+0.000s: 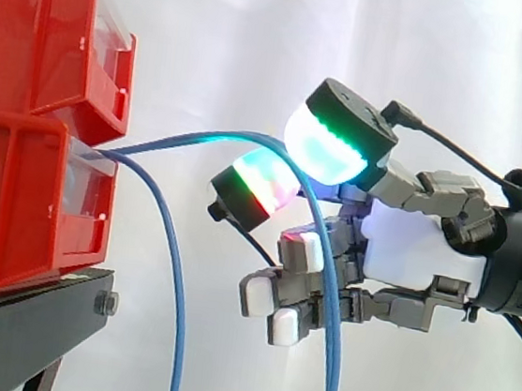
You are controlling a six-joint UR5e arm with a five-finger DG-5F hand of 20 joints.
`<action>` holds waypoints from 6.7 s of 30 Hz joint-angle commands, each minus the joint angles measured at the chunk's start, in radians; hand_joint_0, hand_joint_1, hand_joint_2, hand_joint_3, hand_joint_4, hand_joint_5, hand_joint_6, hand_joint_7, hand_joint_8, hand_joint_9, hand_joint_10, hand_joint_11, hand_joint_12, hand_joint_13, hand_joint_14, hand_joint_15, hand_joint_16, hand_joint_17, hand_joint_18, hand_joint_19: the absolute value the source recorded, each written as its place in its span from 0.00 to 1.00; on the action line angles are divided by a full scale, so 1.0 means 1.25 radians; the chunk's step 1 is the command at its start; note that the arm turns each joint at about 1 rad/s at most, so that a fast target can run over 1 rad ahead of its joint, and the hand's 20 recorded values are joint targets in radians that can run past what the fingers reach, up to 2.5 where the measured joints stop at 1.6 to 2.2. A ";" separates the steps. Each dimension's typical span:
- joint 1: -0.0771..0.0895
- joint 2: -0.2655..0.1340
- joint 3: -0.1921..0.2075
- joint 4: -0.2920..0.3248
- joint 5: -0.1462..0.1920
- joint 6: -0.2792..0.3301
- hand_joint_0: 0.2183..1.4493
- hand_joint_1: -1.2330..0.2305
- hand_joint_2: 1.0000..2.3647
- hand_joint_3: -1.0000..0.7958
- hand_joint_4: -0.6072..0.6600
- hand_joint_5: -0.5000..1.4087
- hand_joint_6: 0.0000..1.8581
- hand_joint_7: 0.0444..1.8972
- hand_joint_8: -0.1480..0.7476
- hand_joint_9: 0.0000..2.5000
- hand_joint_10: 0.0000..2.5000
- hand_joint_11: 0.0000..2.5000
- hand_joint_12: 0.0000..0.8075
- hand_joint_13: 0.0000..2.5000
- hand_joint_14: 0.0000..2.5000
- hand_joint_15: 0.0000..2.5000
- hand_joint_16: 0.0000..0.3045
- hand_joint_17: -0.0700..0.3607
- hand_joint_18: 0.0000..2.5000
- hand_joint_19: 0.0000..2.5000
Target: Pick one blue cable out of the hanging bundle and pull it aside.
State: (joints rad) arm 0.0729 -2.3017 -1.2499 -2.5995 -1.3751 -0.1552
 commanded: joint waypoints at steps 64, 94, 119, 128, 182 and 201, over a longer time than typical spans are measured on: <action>-0.015 0.001 0.000 -0.026 -0.041 0.001 0.22 0.62 0.00 0.28 0.48 0.20 0.49 0.46 0.55 0.56 0.01 0.31 0.50 0.45 0.01 0.28 0.18 0.46 0.39 0.30; -0.015 0.010 0.000 -0.041 -0.040 -0.002 0.23 0.46 0.00 0.31 0.52 0.19 0.48 0.43 0.55 0.54 0.01 0.32 0.49 0.44 0.01 0.28 0.18 0.45 0.39 0.29; -0.014 0.010 0.000 -0.041 -0.040 -0.002 0.29 0.31 0.01 0.44 0.48 0.19 0.49 0.52 0.54 0.55 0.01 0.33 0.46 0.45 0.01 0.29 0.17 0.43 0.39 0.29; -0.015 0.010 0.000 -0.042 -0.041 -0.002 0.32 0.27 0.02 0.48 0.42 0.20 0.49 0.52 0.50 0.55 0.01 0.33 0.43 0.44 0.01 0.29 0.15 0.40 0.38 0.28; -0.035 0.013 0.000 -0.171 -0.083 0.030 0.30 0.26 0.01 0.54 0.51 0.22 0.49 0.56 0.53 0.53 0.01 0.30 0.47 0.42 0.01 0.27 0.18 0.44 0.37 0.25; -0.034 0.013 0.000 -0.171 -0.083 0.030 0.30 0.26 0.01 0.55 0.52 0.22 0.48 0.57 0.56 0.56 0.01 0.30 0.49 0.43 0.01 0.27 0.19 0.47 0.37 0.25</action>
State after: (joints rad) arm 0.0307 -2.2859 -1.2502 -2.8133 -1.4788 -0.1181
